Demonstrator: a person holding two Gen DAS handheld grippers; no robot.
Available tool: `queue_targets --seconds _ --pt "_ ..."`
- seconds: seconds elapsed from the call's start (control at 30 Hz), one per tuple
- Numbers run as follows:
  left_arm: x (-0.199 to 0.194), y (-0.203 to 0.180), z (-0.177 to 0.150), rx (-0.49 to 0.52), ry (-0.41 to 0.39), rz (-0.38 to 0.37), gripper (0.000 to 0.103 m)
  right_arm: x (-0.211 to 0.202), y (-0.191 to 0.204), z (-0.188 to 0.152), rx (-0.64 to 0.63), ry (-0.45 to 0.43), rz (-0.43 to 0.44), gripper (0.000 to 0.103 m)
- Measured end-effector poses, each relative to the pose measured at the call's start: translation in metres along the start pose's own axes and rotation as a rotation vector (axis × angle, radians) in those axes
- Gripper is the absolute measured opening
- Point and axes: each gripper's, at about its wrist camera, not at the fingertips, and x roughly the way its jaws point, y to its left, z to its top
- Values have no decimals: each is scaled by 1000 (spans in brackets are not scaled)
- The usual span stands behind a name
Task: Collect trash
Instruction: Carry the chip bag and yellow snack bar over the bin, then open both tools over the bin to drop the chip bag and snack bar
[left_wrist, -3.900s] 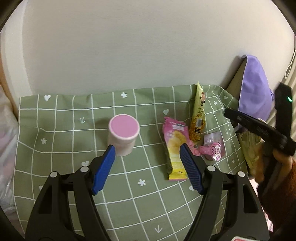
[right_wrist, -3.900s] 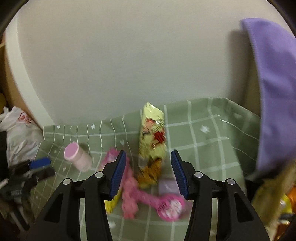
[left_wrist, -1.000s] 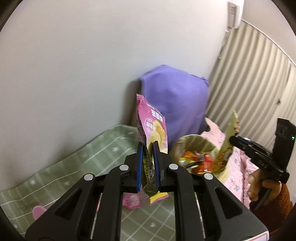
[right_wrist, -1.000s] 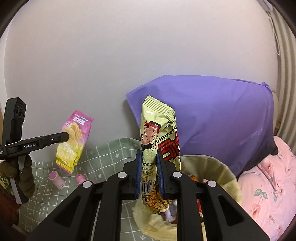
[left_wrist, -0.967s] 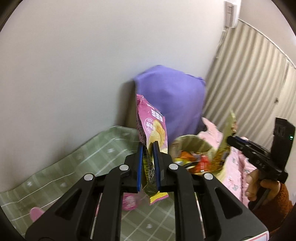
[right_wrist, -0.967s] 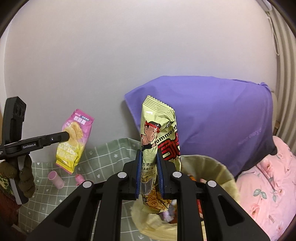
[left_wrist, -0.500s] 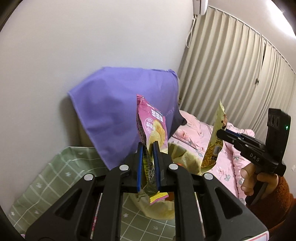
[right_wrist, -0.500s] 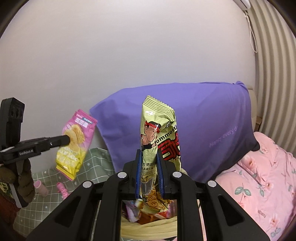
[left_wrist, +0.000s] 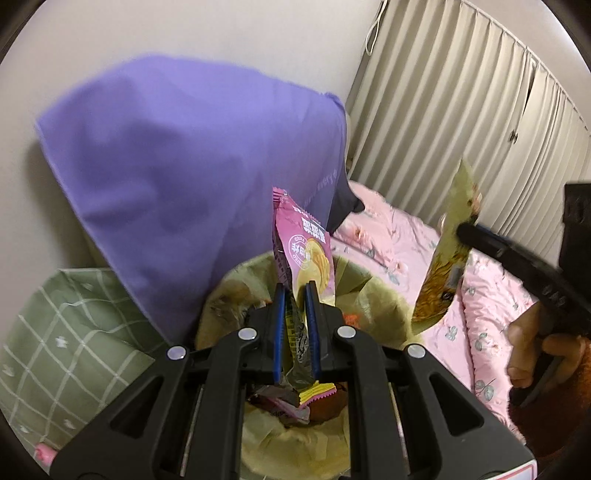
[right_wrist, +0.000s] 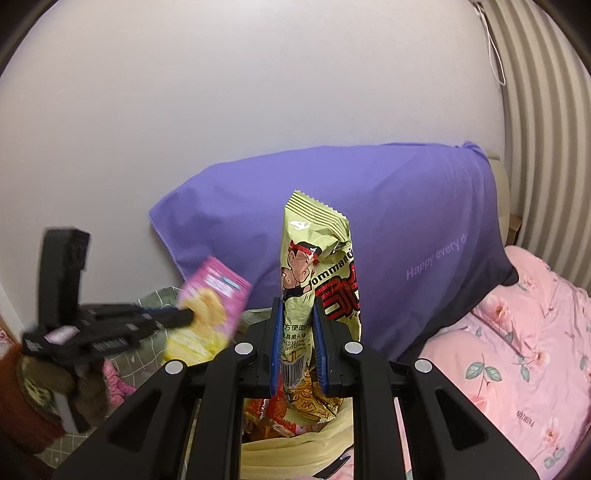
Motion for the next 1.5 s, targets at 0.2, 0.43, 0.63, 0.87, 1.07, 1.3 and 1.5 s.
queue_targets --seconds 0.2,0.43,0.63,0.87,1.07,1.3,1.5 --pt "56 -14 -16 64 148 75 11 25 -12 -9 40 75 86 16" --pt "66 -5 -47 93 303 98 9 80 -13 -34 82 202 198 16" --pt "65 0 -52 41 298 88 9 114 -16 -58 56 339 177 16" --pt "65 4 -45 32 272 104 9 116 -19 -71 22 347 173 16" --pt "60 10 -37 -32 236 108 8 111 -15 -76 8 336 158 16" --pt "53 10 -39 -48 233 84 9 108 -13 -75 0 327 144 16" --pt "32 16 -36 -97 158 33 35 102 -8 -75 -10 311 98 25"
